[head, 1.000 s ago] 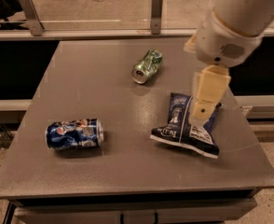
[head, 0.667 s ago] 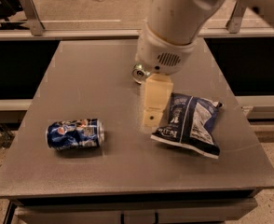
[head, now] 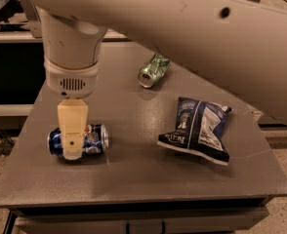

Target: Place pepsi can upright

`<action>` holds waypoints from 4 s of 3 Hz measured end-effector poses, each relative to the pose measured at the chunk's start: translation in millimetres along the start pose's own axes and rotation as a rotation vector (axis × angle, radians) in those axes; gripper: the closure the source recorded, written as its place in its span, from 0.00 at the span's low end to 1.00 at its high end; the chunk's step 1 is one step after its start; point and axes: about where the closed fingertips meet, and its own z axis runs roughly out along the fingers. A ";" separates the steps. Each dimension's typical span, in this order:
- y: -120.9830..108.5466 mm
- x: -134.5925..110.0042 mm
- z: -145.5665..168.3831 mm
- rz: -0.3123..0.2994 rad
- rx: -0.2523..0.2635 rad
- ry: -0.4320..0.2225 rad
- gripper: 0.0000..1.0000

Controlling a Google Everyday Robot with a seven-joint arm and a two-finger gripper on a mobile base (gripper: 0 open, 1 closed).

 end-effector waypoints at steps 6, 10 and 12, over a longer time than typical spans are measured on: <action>11.5 -15.6 72.8 0.085 -0.053 0.173 0.00; 11.6 -18.0 72.5 0.082 -0.041 0.165 0.88; -8.4 16.6 33.5 0.063 -0.006 -0.043 1.00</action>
Offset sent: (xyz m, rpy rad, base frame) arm -0.0057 0.0329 -0.0144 -0.0794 -0.0385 0.0043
